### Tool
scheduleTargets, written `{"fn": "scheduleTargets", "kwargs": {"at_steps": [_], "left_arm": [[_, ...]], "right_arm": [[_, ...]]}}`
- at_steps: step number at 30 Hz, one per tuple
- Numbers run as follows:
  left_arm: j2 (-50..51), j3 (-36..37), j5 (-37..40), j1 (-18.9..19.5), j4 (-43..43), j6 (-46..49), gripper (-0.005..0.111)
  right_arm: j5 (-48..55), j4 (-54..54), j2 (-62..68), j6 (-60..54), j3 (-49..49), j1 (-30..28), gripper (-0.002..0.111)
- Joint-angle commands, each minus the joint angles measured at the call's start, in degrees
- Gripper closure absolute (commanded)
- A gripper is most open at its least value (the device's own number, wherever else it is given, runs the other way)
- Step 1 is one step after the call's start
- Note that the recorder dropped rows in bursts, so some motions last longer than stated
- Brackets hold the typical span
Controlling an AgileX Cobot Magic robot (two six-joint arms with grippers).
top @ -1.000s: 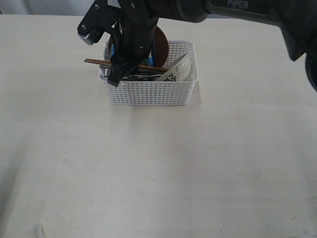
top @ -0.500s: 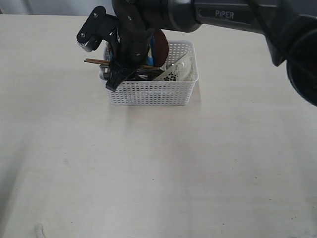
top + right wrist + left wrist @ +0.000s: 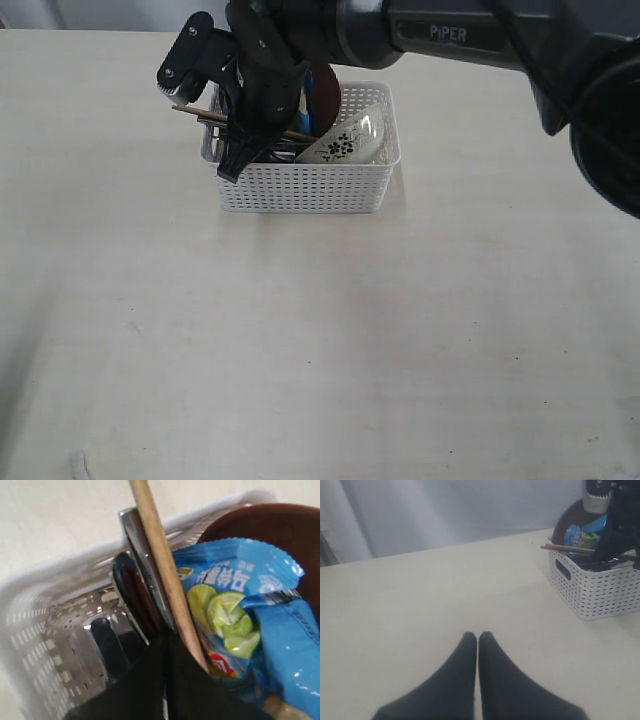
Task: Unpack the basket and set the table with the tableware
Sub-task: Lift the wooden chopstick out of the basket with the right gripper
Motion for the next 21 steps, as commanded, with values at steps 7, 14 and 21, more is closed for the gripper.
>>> {"fn": "scheduleTargets", "kwargs": {"at_steps": [7,14,21], "left_arm": [[-0.2,0.2,-0.4,0.4,0.2,-0.3,0.105],[-0.2,0.2,-0.4,0.4,0.2,-0.3,0.105],[-0.2,0.2,-0.4,0.4,0.2,-0.3,0.105]], "right_arm": [[0.4,-1.1,-4.2,0.7,-0.1,0.2,0.109],[2.3,9.7,-4.9,-8.0,-0.1,0.3,0.084],[-1.0,9.7,-3.1,-6.6,-0.1,0.3,0.052]]}}
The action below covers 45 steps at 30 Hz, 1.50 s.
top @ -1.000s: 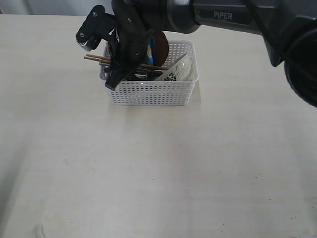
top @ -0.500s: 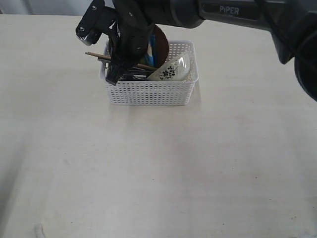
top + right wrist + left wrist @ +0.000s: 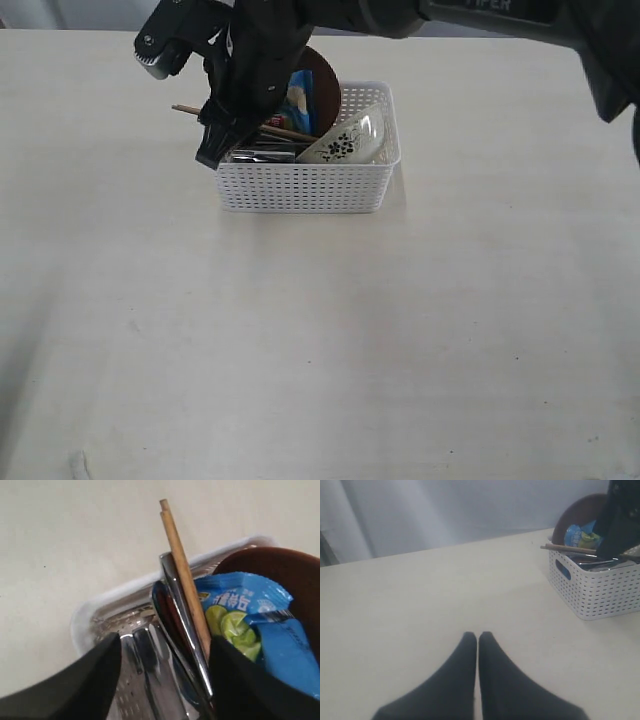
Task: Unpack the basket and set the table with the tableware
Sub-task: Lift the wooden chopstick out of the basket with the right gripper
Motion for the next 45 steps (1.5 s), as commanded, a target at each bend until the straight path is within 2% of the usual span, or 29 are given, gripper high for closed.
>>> {"fn": "scheduleTargets", "kwargs": {"at_steps": [1,7,11,14,16,21,45], "left_arm": [[-0.2,0.2,-0.4,0.4,0.2,-0.3,0.105],[-0.2,0.2,-0.4,0.4,0.2,-0.3,0.105],[-0.2,0.2,-0.4,0.4,0.2,-0.3,0.105],[-0.2,0.2,-0.4,0.4,0.2,-0.3,0.105],[-0.2,0.2,-0.4,0.4,0.2,-0.3,0.105],[-0.2,0.2,-0.4,0.4,0.2,-0.3,0.105],[-0.2,0.2,-0.4,0.4,0.2,-0.3,0.105]], "right_arm": [[-3.2,0.1,1.5,0.0,-0.1,0.1,0.052],[-7.2,-3.0,3.3,2.4,-0.2,0.1,0.053],[-8.7,-3.0,4.8,2.1,-0.2,0.1,0.077],[-8.5,-3.0,4.9,1.9,-0.2,0.1,0.101],[-8.5,-3.4,4.8,1.9,-0.2,0.1,0.109],[-5.3,-5.9,3.5,1.9,-0.2,0.3,0.109],[-6.1,-7.9,-10.3,1.9,-0.2,2.1,0.109]]}}
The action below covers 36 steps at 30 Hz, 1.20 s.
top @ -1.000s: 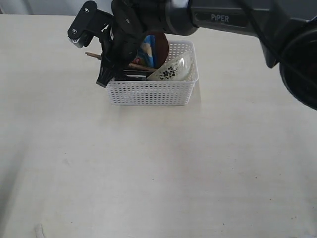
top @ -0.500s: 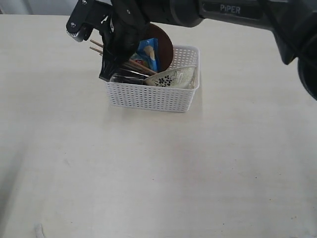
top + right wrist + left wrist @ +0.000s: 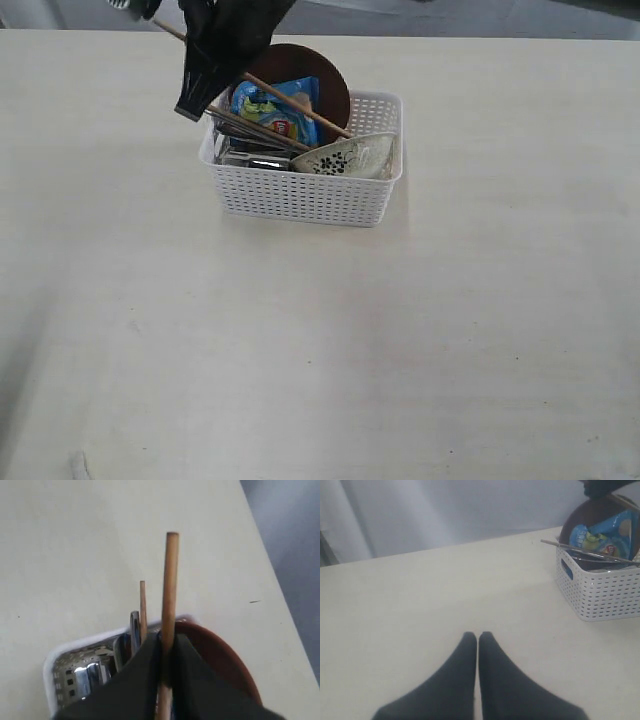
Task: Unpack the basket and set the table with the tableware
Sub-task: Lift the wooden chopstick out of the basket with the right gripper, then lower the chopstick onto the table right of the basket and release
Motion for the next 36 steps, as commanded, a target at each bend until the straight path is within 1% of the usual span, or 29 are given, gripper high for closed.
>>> {"fn": "scheduleTargets", "kwargs": {"at_steps": [1,3,5,8,10,13,15,19,22,25,26,29,32,34,36], "left_arm": [[-0.2,0.2,-0.4,0.4,0.2,-0.3,0.105],[-0.2,0.2,-0.4,0.4,0.2,-0.3,0.105],[-0.2,0.2,-0.4,0.4,0.2,-0.3,0.105],[-0.2,0.2,-0.4,0.4,0.2,-0.3,0.105],[-0.2,0.2,-0.4,0.4,0.2,-0.3,0.105],[-0.2,0.2,-0.4,0.4,0.2,-0.3,0.105],[-0.2,0.2,-0.4,0.4,0.2,-0.3,0.105],[-0.2,0.2,-0.4,0.4,0.2,-0.3,0.105],[-0.2,0.2,-0.4,0.4,0.2,-0.3,0.105],[-0.2,0.2,-0.4,0.4,0.2,-0.3,0.105],[-0.2,0.2,-0.4,0.4,0.2,-0.3,0.105],[-0.2,0.2,-0.4,0.4,0.2,-0.3,0.105],[-0.2,0.2,-0.4,0.4,0.2,-0.3,0.105],[-0.2,0.2,-0.4,0.4,0.2,-0.3,0.105],[-0.2,0.2,-0.4,0.4,0.2,-0.3,0.105]], "right_arm": [[-0.2,-1.8,-5.0,0.1,0.0,0.2,0.109],[0.7,-5.1,-7.0,2.3,0.0,0.1,0.109],[3.0,-12.0,-9.0,8.2,0.0,0.1,0.109],[10.8,-24.3,-10.9,18.3,0.0,0.1,0.109],[16.9,-27.8,-11.5,22.1,0.0,-1.2,0.109],[25.5,-24.5,-11.5,25.1,0.0,-6.3,0.109],[29.2,-17.1,-11.4,25.7,0.3,-11.9,0.109],[32.0,-1.1,-11.5,24.5,4.6,-23.0,0.109],[30.4,5.3,-11.5,22.6,12.2,-30.4,0.109],[25.2,6.0,-11.5,22.6,21.8,-35.0,0.109],[22.1,6.2,-11.5,22.6,25.7,-36.4,0.109],[13.6,8.7,-11.4,22.6,33.9,-39.1,0.109],[5.4,10.2,-11.4,22.6,38.6,-40.2,0.109],[2.8,11.0,-11.4,22.5,39.9,-40.4,0.108],[2.5,11.1,-10.6,22.0,40.0,-40.4,0.108]]}}
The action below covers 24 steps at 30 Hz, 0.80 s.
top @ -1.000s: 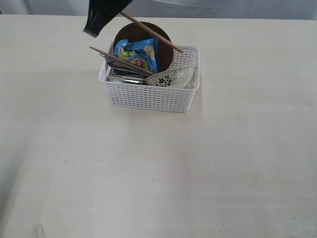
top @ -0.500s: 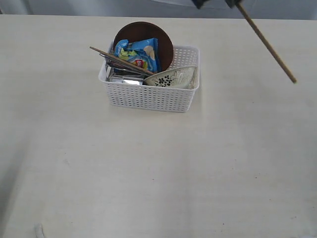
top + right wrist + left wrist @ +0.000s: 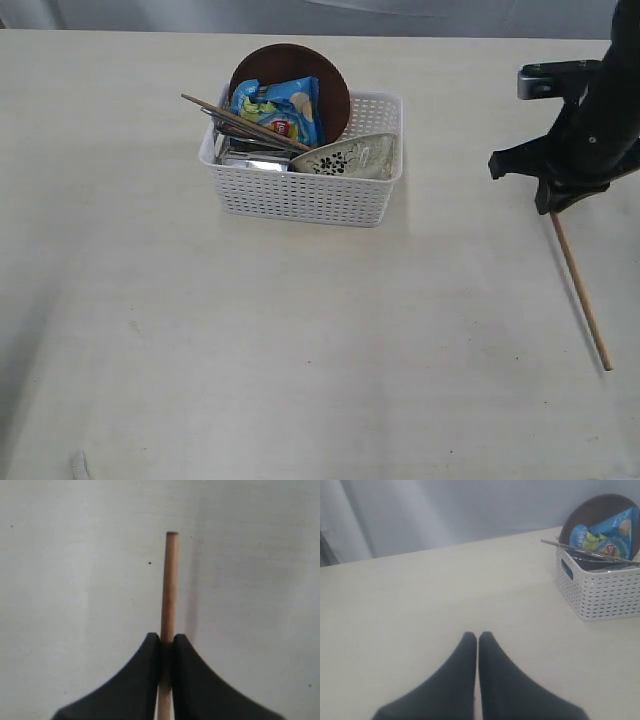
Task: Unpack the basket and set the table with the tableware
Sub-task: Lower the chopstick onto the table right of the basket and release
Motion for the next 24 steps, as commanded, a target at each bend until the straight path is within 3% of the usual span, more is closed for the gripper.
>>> {"fn": "scheduleTargets", "kwargs": {"at_steps": [1,5,12,19,24], "left_arm": [[-0.2,0.2,-0.4,0.4,0.2,-0.3,0.105],[-0.2,0.2,-0.4,0.4,0.2,-0.3,0.105],[-0.2,0.2,-0.4,0.4,0.2,-0.3,0.105],[-0.2,0.2,-0.4,0.4,0.2,-0.3,0.105],[-0.2,0.2,-0.4,0.4,0.2,-0.3,0.105]], "right_arm": [[-3.9,1.1,0.8,-1.3,1.0,-0.5,0.108],[-3.0,1.4,3.4,-2.0,1.0,-0.5,0.106],[-2.5,3.4,4.8,-3.8,-0.2,-0.5,0.059],[7.0,6.7,4.0,-7.6,-8.8,-0.5,0.058],[13.3,20.6,1.0,-21.5,-16.6,0.2,0.058]]}}
